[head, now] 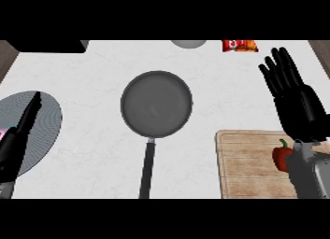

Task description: Pick the bell pepper from the cutting board and place it in the pan

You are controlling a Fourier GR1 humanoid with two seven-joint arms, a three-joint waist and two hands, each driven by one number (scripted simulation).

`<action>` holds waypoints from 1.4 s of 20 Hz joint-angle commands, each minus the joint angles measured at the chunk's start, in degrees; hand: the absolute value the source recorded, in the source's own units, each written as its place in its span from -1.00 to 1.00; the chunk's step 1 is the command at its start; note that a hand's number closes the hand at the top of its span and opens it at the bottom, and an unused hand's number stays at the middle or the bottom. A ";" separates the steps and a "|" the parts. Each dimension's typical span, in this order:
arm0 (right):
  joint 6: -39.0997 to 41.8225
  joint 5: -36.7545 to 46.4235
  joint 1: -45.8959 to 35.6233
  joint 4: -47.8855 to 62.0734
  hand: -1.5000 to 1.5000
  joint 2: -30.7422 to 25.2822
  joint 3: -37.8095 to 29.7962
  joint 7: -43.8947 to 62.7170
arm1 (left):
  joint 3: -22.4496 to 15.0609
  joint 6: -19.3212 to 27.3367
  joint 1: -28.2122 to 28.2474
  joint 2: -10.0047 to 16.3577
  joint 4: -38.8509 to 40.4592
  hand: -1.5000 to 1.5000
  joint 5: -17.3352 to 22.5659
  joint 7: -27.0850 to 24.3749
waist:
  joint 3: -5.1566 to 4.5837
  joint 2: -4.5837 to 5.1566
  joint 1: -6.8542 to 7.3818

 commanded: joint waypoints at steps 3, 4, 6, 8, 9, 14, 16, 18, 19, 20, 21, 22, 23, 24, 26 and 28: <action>9.62 -2.14 3.53 2.84 -1.00 -5.69 -3.34 -6.21 | 4.79 -1.51 -1.52 -1.06 6.69 0.00 4.18 7.55 | 1.15 -0.57 -0.71; 9.51 -2.31 1.70 1.10 -1.00 -7.22 -3.66 -3.28 | 5.49 -0.63 -2.54 -1.09 9.12 0.00 3.92 10.19 | 1.12 -0.61 -0.95; 15.26 -4.97 4.09 -0.08 -1.00 -11.47 -6.36 -5.90 | 6.14 0.74 -2.36 -1.89 8.59 0.00 5.91 17.55 | 1.22 -0.76 -1.57; 4.38 15.31 5.17 2.33 1.00 -20.89 -7.30 -4.90 | 4.87 0.53 0.81 -1.85 8.04 0.00 4.83 12.33 | -1.46 0.54 -4.60; 3.78 19.83 6.47 2.67 1.00 -23.87 -7.06 -5.38 | 5.22 0.80 1.14 -1.91 8.51 0.00 5.09 12.83 | -1.18 0.77 -4.50; -6.87 4.78 18.70 3.49 -1.00 -2.70 -20.55 -24.68 | 6.92 -1.47 -3.23 -3.33 13.85 0.00 8.34 17.86 | 1.19 -0.67 -3.05; -1.39 5.41 24.91 1.61 -1.00 -3.58 -19.91 -30.51 | 7.05 -3.40 -5.14 -2.47 15.15 0.00 7.43 18.36 | 1.15 -0.78 -1.94; -0.89 7.96 26.08 0.18 -1.00 -4.37 -18.66 -28.93 | 5.74 -1.75 -4.17 -4.76 10.92 0.00 5.56 21.20 | 1.13 -0.86 -0.80; -0.31 10.75 29.26 -0.92 -1.00 -5.00 -16.98 -29.41 | 8.08 -4.37 -3.40 -2.63 13.39 0.00 7.57 18.67 | 1.10 -0.86 -0.96; -1.27 11.03 26.77 -4.52 -1.00 -8.64 -18.35 -23.51 | 6.61 -2.42 -4.13 -3.05 9.74 0.00 5.78 22.19 | 1.10 -0.92 -0.75; -2.04 12.44 27.48 -7.19 -1.00 -9.69 -17.79 -19.36 | 6.62 -2.18 -6.02 -3.95 11.52 0.00 5.50 22.38 | 1.06 -0.87 -0.97; -1.98 14.27 30.95 -10.50 -1.00 -8.92 -16.08 -18.16 | 7.36 -3.46 -5.28 -3.47 11.47 0.00 6.55 22.29 | 1.05 -0.92 -1.04; -1.27 14.69 31.55 -13.94 -1.00 -12.12 -16.66 -13.20 | 7.13 -3.44 -4.88 -4.25 13.45 0.00 6.09 19.35 | 0.95 -0.92 -1.39; -1.20 17.62 28.44 -10.07 -1.00 -15.96 -17.02 -10.93 | 6.85 -3.22 -4.58 -3.29 10.26 0.00 6.27 22.39 | 1.00 -0.86 -0.36; -0.93 21.64 30.78 -14.30 -1.00 -18.82 -15.68 -4.44 | 6.47 -3.17 -4.64 -4.16 11.78 0.00 5.65 20.63 | 0.87 -0.76 -0.71; 3.01 23.86 29.97 -14.35 -1.00 -25.84 -16.36 1.12 | 6.34 -3.01 -5.28 -4.37 11.49 0.00 5.60 21.20 | 0.81 -0.64 -0.18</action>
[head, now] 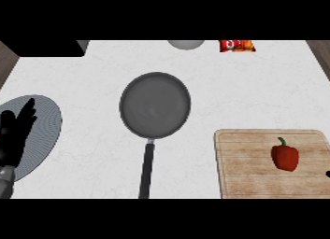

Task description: Pick the bell pepper from the cutting board and place it in the pan

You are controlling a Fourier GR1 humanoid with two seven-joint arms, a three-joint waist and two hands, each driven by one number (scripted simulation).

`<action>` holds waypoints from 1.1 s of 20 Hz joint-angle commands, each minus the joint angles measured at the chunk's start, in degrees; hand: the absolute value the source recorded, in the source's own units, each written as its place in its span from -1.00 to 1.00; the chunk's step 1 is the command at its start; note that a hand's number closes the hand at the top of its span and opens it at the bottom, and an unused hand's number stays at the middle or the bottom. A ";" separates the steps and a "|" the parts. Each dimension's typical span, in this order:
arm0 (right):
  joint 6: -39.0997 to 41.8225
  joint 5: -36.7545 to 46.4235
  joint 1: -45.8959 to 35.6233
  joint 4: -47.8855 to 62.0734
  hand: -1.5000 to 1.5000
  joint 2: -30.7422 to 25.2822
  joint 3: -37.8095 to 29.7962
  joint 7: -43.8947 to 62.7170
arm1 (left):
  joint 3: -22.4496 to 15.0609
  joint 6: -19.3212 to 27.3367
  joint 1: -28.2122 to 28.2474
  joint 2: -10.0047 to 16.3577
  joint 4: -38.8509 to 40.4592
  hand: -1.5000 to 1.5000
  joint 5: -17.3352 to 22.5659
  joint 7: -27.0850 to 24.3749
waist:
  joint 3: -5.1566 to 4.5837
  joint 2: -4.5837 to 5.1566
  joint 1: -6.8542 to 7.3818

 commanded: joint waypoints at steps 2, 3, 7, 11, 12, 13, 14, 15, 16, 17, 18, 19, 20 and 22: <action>5.05 9.04 -1.48 -3.28 -1.00 -11.20 4.12 16.20 | -0.95 0.05 -0.42 -1.20 -0.41 0.00 -0.70 -0.13 | -0.17 0.40 2.06; 6.30 9.98 -2.26 -3.99 -1.00 -12.55 5.04 19.66 | -1.10 -0.25 -1.40 -0.55 0.75 0.00 -1.49 0.23 | -0.13 0.44 1.66; 12.83 12.41 -5.40 -8.88 -1.00 -16.33 10.91 33.30 | 0.25 -2.47 -1.26 0.09 1.71 0.00 -0.22 -0.96 | -0.10 0.27 1.99; 17.16 16.58 -10.72 -6.72 -1.00 -16.27 19.44 41.29 | 0.08 -2.17 -3.94 -0.85 2.56 0.00 -0.92 1.24 | 0.06 0.40 2.08; 17.99 17.17 -13.31 -5.90 -1.00 -15.45 21.28 43.96 | 1.42 -3.05 -4.75 -0.29 4.10 0.00 -0.40 0.17 | 0.07 0.41 2.04; 20.49 16.18 -15.51 -5.27 -1.00 -15.74 22.07 45.94 | 0.12 -1.45 -2.56 -2.11 2.96 0.00 -1.66 -0.87 | 0.08 0.31 2.18; 20.33 19.09 -15.66 -4.64 -1.00 -14.62 25.23 46.59 | 1.43 -3.09 -4.19 -1.42 6.12 0.00 -1.01 -2.38 | 0.07 0.40 1.88; 23.40 16.09 -15.40 -6.37 -1.00 -15.04 22.97 48.98 | 1.51 -2.74 -4.14 -1.11 3.50 0.00 -1.12 1.10 | 0.13 0.09 1.19; 22.34 18.97 -18.28 -2.30 -1.00 -12.47 26.62 49.92 | 0.92 -2.10 -3.65 -1.27 1.43 0.00 -1.82 1.76 | 0.16 0.16 1.83; 22.30 19.66 -14.60 -7.07 -1.00 -10.58 27.85 51.12 | 2.64 -3.18 -4.20 -1.38 4.98 0.00 -1.21 0.30 | 0.14 0.05 0.85; 24.31 19.01 -19.02 -1.54 -1.00 -10.43 26.71 50.17 | 2.21 -2.30 -2.78 -2.99 4.95 0.00 -2.40 -1.77 | 0.16 0.10 1.14; 24.76 19.21 -20.97 -0.55 -1.00 -8.34 27.19 51.51 | 2.03 -2.85 -0.68 -2.08 0.17 0.00 -2.48 0.85 | 0.18 0.02 1.30; 22.20 23.62 -18.50 -0.07 -1.00 -7.00 29.99 49.39 | 1.98 -2.60 2.27 -3.23 1.73 0.00 -3.06 -3.89 | 0.18 0.03 1.27; 22.51 25.53 -18.20 1.01 -1.00 -4.90 28.96 48.83 | 1.99 -2.11 -0.73 -4.03 -0.84 0.00 -4.67 1.05 | 0.20 -0.02 0.86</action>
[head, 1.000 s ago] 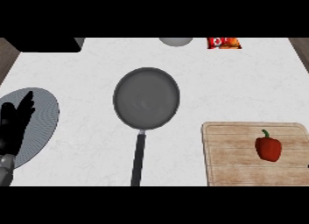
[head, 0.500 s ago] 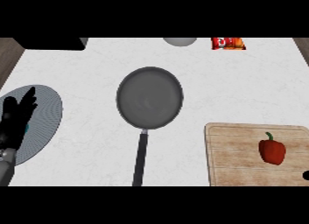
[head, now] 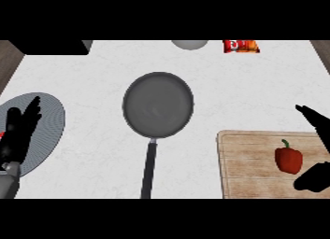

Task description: Pick the bell pepper from the cutting board and place it in the pan

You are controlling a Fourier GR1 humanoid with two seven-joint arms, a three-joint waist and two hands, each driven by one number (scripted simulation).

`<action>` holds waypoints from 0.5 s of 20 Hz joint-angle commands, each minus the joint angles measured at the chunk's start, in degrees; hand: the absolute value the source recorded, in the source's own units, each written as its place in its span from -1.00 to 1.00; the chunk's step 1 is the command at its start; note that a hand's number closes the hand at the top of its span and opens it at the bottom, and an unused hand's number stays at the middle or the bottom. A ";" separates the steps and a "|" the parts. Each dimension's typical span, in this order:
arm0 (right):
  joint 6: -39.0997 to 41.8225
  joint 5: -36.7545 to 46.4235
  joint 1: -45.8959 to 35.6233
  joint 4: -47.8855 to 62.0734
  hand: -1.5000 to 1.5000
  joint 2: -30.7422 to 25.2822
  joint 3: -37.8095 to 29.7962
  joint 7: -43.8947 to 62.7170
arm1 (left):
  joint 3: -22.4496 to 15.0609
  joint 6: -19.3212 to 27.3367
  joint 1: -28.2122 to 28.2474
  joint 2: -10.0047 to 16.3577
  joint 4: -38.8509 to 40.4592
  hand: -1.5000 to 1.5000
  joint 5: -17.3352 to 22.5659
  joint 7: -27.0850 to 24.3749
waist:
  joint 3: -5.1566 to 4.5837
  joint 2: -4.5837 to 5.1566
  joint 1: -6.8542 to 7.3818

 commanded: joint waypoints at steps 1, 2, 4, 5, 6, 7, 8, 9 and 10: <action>-0.53 6.50 0.40 1.66 -1.00 4.77 4.48 0.83 | 3.31 -2.43 -1.27 1.39 2.24 0.00 -0.45 -0.40 | 0.04 -0.05 -0.48; 2.71 4.80 -0.99 2.61 -1.00 4.29 0.22 0.45 | 2.84 -3.03 2.14 -0.15 -1.85 0.00 -1.03 0.31 | 0.04 -0.11 -0.41; 2.95 6.72 0.51 4.15 -1.00 3.67 0.07 -2.29 | 3.25 -2.14 0.12 -1.04 -1.62 0.00 -1.85 2.02 | 0.05 -0.09 -0.59; 2.98 7.62 -0.02 4.31 -1.00 3.55 -0.14 -1.19 | 3.04 -2.46 -3.04 -1.73 3.82 0.00 -2.97 0.12 | 0.03 -0.04 -0.79; 3.45 8.72 -1.70 7.30 -1.00 3.85 -0.58 -2.64 | 3.74 -2.71 -2.38 -1.79 2.17 0.00 -2.70 1.31 | 0.04 -0.04 -0.58; 3.88 9.05 -1.00 6.85 -1.00 4.67 0.41 -1.56 | 3.28 -3.50 1.60 0.16 -7.02 0.00 -1.96 6.47 | 0.06 -0.14 -0.27; 3.24 11.73 -1.71 7.20 -1.00 6.89 2.53 -0.18 | 4.78 -2.52 0.03 -1.43 -1.77 0.00 -2.98 1.41 | 0.04 -0.08 -0.42; 3.66 12.09 -0.17 6.60 -1.00 6.17 0.12 -3.26 | 5.50 -3.89 2.05 -1.06 -2.20 0.00 -3.70 1.41 | 0.04 -0.10 -0.50; 2.10 13.21 2.79 6.76 -1.00 6.28 0.15 -5.85 | 5.54 -3.84 -0.40 -2.04 -1.51 0.00 -3.60 3.38 | 0.05 -0.10 -0.67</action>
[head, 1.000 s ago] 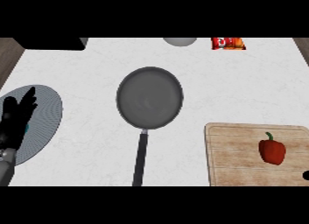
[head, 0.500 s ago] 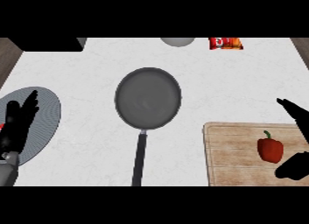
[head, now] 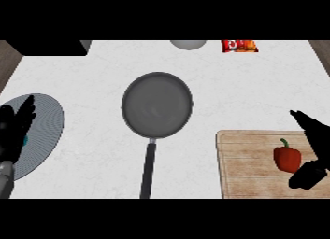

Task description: Pick the bell pepper from the cutting board and place it in the pan

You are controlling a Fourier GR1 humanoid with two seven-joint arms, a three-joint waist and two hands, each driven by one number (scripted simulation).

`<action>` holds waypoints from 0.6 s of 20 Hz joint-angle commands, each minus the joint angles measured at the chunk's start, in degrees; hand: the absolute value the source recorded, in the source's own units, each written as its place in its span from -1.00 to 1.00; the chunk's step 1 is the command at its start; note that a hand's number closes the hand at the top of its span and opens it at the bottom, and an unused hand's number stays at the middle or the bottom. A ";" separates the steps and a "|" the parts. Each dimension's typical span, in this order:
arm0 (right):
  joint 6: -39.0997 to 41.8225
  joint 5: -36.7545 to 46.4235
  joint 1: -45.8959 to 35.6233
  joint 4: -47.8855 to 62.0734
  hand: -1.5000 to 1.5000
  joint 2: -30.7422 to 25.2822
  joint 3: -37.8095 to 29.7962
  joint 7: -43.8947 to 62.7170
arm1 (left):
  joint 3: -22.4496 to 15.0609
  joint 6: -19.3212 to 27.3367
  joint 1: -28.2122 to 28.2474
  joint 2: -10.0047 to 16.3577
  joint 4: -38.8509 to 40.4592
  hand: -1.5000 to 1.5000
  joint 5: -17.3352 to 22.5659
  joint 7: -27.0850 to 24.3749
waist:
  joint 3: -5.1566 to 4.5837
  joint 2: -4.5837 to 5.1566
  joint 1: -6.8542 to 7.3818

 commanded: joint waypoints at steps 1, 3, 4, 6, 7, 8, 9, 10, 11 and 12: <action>0.61 2.30 5.58 -0.82 -1.00 -0.67 -2.22 -4.23 | 1.85 -0.97 1.64 0.16 -3.36 0.00 -0.98 2.38 | 0.02 -0.07 -0.21; 3.10 4.02 1.73 0.45 -1.00 2.74 -1.61 -2.44 | 3.50 -2.67 -2.36 -0.70 2.21 0.00 -2.39 0.20 | 0.00 0.00 -0.21; -0.20 5.92 1.21 5.62 -1.00 4.49 0.40 -4.67 | 2.45 -1.87 1.00 -2.31 1.37 0.00 -2.52 -2.89 | 0.01 0.03 0.01; -0.96 7.49 5.56 1.37 -1.00 4.90 -0.09 -5.68 | 3.55 -3.40 1.23 -2.32 1.13 0.00 -2.52 -2.11 | 0.00 -0.03 -0.23; 3.87 5.73 -2.27 5.45 -1.00 5.40 -1.78 -3.25 | 4.33 -2.91 -0.18 -3.42 6.24 0.00 -3.45 -6.28 | -0.01 0.05 -0.07; 0.12 6.98 1.59 6.72 -1.00 4.41 -2.84 -8.13 | 1.64 0.51 -2.99 -5.67 3.94 0.00 -6.14 -0.78 | 0.01 0.03 -0.27; 2.57 8.56 1.07 3.57 -1.00 6.60 -1.54 -5.19 | 4.28 -3.43 -1.59 -3.53 0.88 0.00 -4.11 0.88 | 0.00 -0.02 -0.13; -0.86 10.23 -2.05 10.60 -1.00 7.57 -1.40 -8.12 | 4.85 -4.47 1.03 -2.98 -0.14 0.00 -3.23 -1.02 | 0.01 0.01 0.13; 4.24 7.79 4.27 -1.66 -1.00 6.15 -2.52 -3.56 | 3.67 -2.83 1.18 -3.94 -3.92 0.00 -4.76 2.91 | 0.00 -0.09 -0.20; -0.67 11.01 0.42 7.11 -1.00 9.06 -0.99 -7.30 | 5.85 -5.44 0.32 -3.48 3.82 0.00 -4.00 -4.26 | 0.00 0.02 -0.07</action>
